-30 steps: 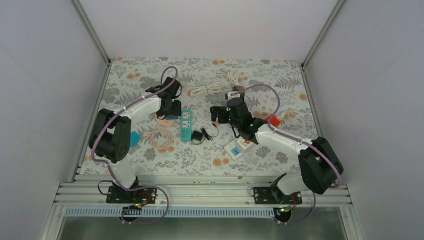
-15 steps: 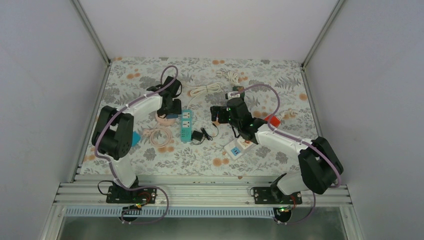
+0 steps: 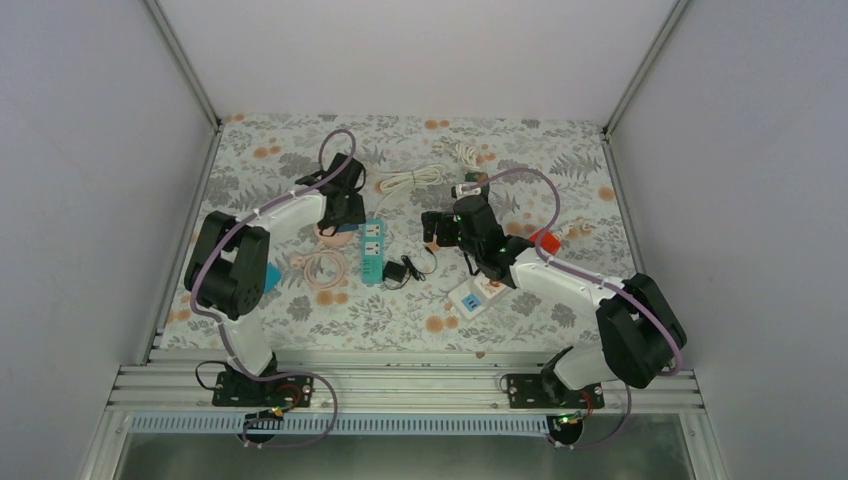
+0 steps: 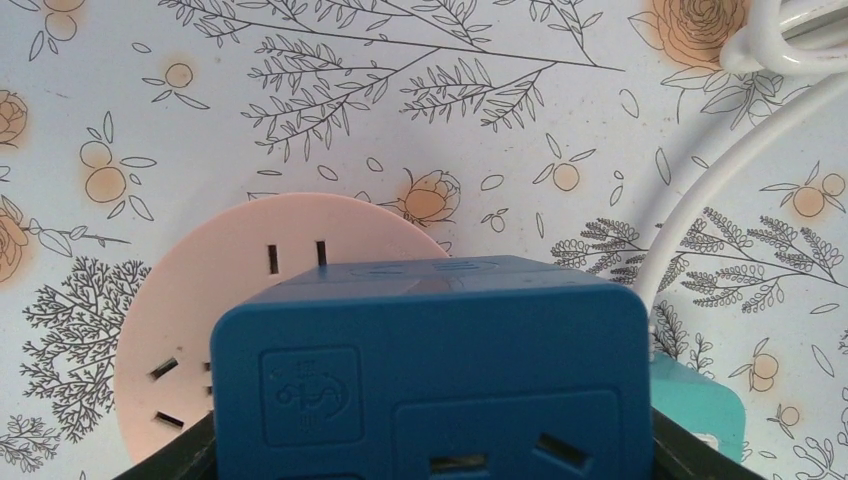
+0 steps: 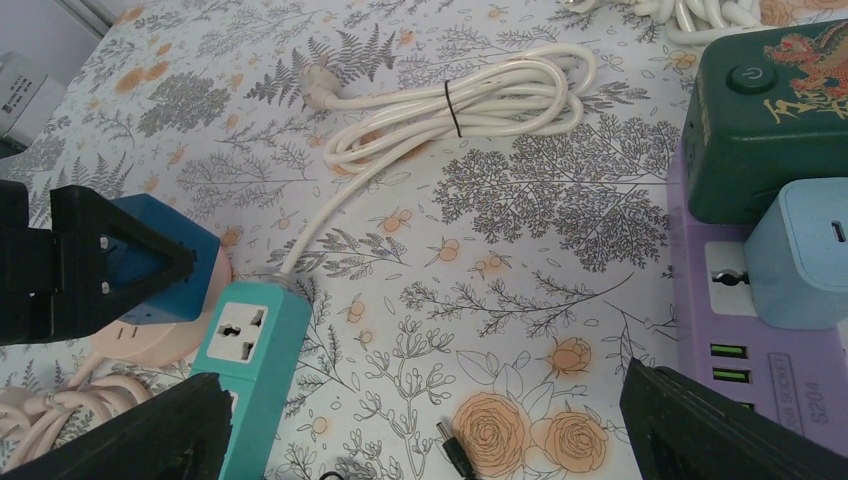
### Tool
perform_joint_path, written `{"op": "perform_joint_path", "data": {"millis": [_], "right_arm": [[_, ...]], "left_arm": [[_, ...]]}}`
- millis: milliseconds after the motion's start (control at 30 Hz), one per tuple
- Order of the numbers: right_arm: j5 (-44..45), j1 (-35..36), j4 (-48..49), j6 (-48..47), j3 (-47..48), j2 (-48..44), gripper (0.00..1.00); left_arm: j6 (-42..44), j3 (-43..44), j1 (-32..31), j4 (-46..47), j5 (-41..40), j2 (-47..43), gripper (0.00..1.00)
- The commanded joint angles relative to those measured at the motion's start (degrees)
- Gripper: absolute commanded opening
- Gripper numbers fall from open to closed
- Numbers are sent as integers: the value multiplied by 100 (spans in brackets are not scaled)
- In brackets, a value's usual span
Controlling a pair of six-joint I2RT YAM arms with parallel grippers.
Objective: Insert the plug
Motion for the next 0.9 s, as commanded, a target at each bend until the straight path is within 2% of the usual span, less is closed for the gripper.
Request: {"op": "perform_joint_path", "data": {"millis": [0, 100, 200, 367, 433, 667, 867], "right_arm": [[218, -35, 42, 93, -49, 62, 100], [217, -35, 37, 93, -38, 76, 100], [221, -31, 34, 94, -32, 81, 100], [207, -36, 36, 80, -46, 81, 100], [180, -44, 47, 83, -53, 71, 100], [138, -44, 72, 91, -70, 47, 100], [137, -44, 77, 93, -60, 62, 100]], "left_arm": [[-232, -192, -31, -744, 281, 540, 51], [-155, 279, -62, -1102, 220, 386, 59], [-107, 659, -90, -1450, -13, 321, 72], [-37, 865, -62, -1476, -44, 32, 95], [-21, 919, -43, -1500, -91, -56, 100], [-35, 649, 93, -1168, -248, -578, 100], [172, 775, 248, -942, 240, -134, 80]]}}
